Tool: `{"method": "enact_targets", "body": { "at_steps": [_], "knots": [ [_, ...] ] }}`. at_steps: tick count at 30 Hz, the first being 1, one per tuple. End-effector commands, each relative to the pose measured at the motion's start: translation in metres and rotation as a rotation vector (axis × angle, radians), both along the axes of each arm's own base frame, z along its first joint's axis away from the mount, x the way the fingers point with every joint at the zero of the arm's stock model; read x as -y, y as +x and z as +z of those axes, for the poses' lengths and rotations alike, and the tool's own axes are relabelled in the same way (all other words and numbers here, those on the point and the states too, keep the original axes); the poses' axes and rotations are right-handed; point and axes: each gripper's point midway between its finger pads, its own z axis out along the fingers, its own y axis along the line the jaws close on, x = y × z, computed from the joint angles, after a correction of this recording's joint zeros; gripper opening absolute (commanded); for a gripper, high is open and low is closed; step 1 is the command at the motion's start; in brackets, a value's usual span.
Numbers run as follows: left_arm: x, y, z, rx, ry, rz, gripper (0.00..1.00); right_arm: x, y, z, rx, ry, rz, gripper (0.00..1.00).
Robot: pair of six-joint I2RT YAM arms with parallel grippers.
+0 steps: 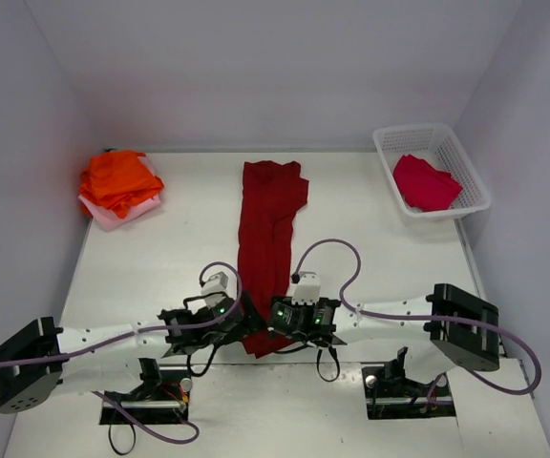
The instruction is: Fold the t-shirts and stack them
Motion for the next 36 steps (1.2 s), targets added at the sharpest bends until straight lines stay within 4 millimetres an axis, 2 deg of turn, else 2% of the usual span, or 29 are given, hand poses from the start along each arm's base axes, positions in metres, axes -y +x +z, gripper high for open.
{"method": "enact_targets", "body": {
  "at_steps": [1,7,12,16,22,29,32,36],
  "knots": [
    [0.016,0.006,0.010,0.025,-0.042,-0.011,0.82,-0.008,0.003,-0.007,0.019,0.021,-0.015,0.91],
    [0.008,0.004,0.013,0.028,-0.034,-0.003,0.78,-0.016,-0.001,-0.018,-0.004,0.023,0.001,0.89],
    [-0.004,0.001,0.013,0.028,-0.010,0.007,0.63,-0.022,-0.002,-0.014,-0.003,0.036,0.014,0.88],
    [-0.009,-0.002,0.013,0.020,-0.005,0.008,0.57,-0.027,-0.005,-0.009,-0.010,0.057,0.026,0.86],
    [-0.011,-0.007,0.012,0.006,-0.001,0.004,0.56,-0.033,-0.013,-0.003,-0.024,0.084,0.030,0.84],
    [-0.012,-0.013,0.003,-0.007,-0.016,0.010,0.56,-0.032,-0.017,0.001,-0.026,0.083,0.023,0.83],
    [-0.011,-0.015,-0.002,-0.013,-0.017,0.012,0.56,-0.035,-0.018,0.003,-0.023,0.087,0.026,0.79],
    [-0.008,-0.016,-0.007,-0.017,-0.019,0.008,0.56,-0.036,-0.019,0.003,-0.023,0.086,0.026,0.69]
  ]
}}
